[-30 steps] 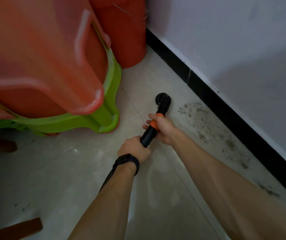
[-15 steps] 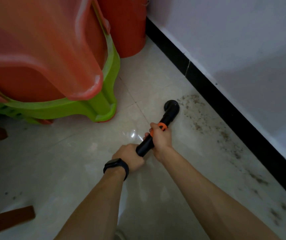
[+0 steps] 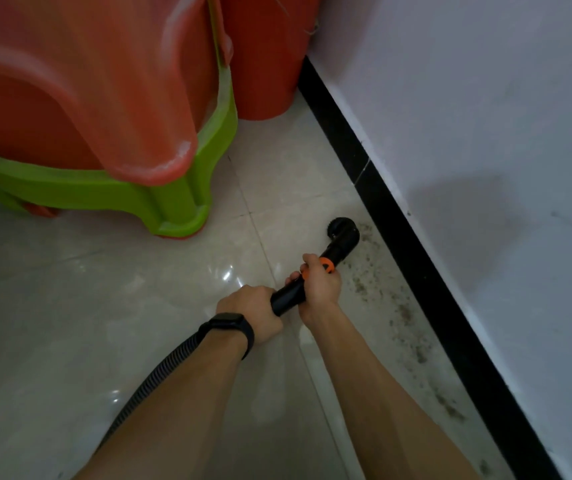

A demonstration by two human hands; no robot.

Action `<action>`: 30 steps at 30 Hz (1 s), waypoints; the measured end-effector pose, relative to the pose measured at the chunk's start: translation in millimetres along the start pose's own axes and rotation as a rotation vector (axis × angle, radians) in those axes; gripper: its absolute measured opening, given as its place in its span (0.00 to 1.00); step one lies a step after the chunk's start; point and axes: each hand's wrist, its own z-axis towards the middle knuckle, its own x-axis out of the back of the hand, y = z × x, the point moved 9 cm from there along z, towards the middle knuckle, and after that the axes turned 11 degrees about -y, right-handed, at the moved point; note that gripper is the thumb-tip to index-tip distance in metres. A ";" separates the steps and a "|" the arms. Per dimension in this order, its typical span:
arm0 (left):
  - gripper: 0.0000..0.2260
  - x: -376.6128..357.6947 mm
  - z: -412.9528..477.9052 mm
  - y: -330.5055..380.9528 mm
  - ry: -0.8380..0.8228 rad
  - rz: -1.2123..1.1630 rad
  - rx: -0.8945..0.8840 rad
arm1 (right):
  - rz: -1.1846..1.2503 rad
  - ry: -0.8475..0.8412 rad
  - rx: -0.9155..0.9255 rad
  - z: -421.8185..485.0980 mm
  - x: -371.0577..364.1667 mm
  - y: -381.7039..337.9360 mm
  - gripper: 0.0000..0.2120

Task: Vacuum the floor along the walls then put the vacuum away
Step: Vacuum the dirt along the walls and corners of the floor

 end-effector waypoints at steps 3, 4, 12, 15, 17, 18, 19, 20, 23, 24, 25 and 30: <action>0.03 2.4 5.4 6.3 0.003 -0.007 -0.017 | 0.008 0.000 -0.007 6.1 2.6 -4.2 0.07; 0.03 2.5 7.5 8.1 0.000 -0.009 -0.023 | 0.011 -0.003 -0.009 7.8 3.4 -5.0 0.07; 0.06 4.1 24.7 27.1 0.009 0.004 -0.065 | 0.022 0.018 0.017 23.4 17.1 -19.0 0.07; 0.05 4.8 29.7 34.3 0.026 0.026 -0.079 | 0.019 0.044 0.031 27.1 23.2 -23.7 0.07; 0.05 4.2 33.7 40.9 0.019 0.049 -0.098 | 0.030 0.062 0.042 30.0 28.8 -25.9 0.07; 0.05 3.8 35.3 43.8 0.016 0.060 -0.107 | 0.037 0.071 0.047 30.9 32.2 -26.3 0.06; 0.05 3.6 36.5 45.7 0.015 0.071 -0.117 | 0.044 0.079 0.052 31.1 35.5 -26.0 0.06; 0.04 3.2 37.2 46.5 0.017 0.083 -0.124 | 0.051 0.084 0.053 31.0 38.3 -24.7 0.06; 0.05 0.8 38.1 45.1 0.003 0.121 -0.144 | 0.094 0.089 0.046 28.8 42.4 -17.9 0.06; 0.06 0.8 38.6 43.5 -0.010 0.123 -0.146 | 0.104 0.090 0.046 28.6 41.8 -16.9 0.06; 0.06 1.9 39.5 41.8 -0.025 0.120 -0.143 | 0.106 0.092 0.047 29.2 40.6 -17.0 0.06; 0.04 20.8 48.8 33.8 -0.028 0.079 -0.114 | 0.067 0.070 0.043 39.7 22.9 -27.2 0.08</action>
